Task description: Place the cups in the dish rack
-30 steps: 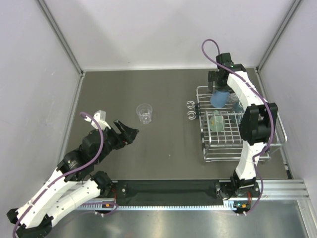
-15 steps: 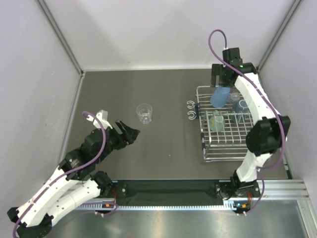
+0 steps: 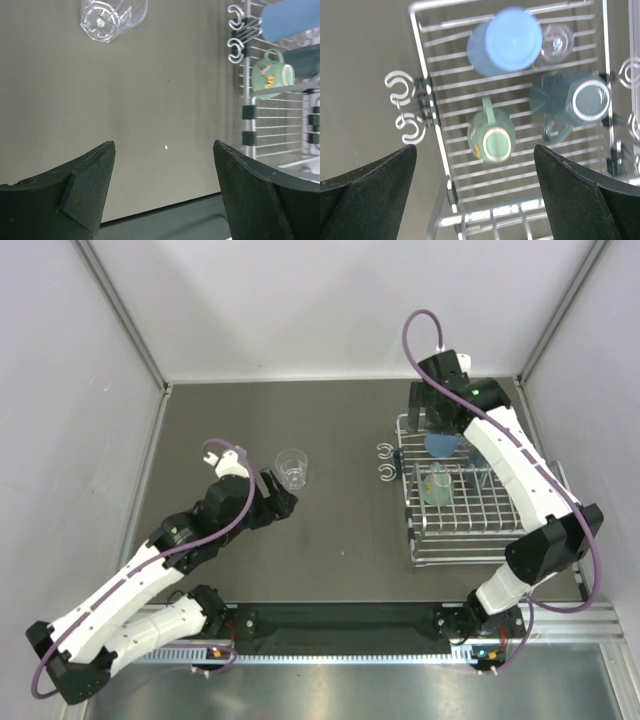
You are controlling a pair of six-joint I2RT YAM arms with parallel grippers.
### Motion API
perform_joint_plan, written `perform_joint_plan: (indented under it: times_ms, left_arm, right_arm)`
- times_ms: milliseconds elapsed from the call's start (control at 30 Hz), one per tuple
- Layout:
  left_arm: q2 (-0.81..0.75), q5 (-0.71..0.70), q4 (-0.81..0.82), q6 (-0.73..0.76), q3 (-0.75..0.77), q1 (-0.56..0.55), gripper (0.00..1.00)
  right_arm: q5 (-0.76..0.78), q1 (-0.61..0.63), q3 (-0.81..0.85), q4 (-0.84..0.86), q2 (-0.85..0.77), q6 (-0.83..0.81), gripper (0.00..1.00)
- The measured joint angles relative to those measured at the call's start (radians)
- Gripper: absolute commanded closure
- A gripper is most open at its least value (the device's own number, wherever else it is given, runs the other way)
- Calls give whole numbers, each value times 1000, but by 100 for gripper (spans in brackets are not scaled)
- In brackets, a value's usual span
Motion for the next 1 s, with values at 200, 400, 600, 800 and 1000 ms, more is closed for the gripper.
perform_joint_plan:
  times_ms: [200,400,600,800,1000]
  left_arm:
    - [139,-72,-30,29,108,0,11]
    - [364,-189,-93,65,300,6,9]
    - [562,-209,-107,69,361,104,13]
    - [683,-158,-112,53,362,261,21]
    - [751,-115,-92,53,375,293,22]
  right_arm:
    - [23,59,-28,-63,-82,36,0]
    - [-16,104,-271,54,-483,27,0]
    - [-74,104,-302,83,-752,3,0]
    - [-117,105,-284,61,-767,-30,0]
    - [-121,105,-285,42,-792,-50,0]
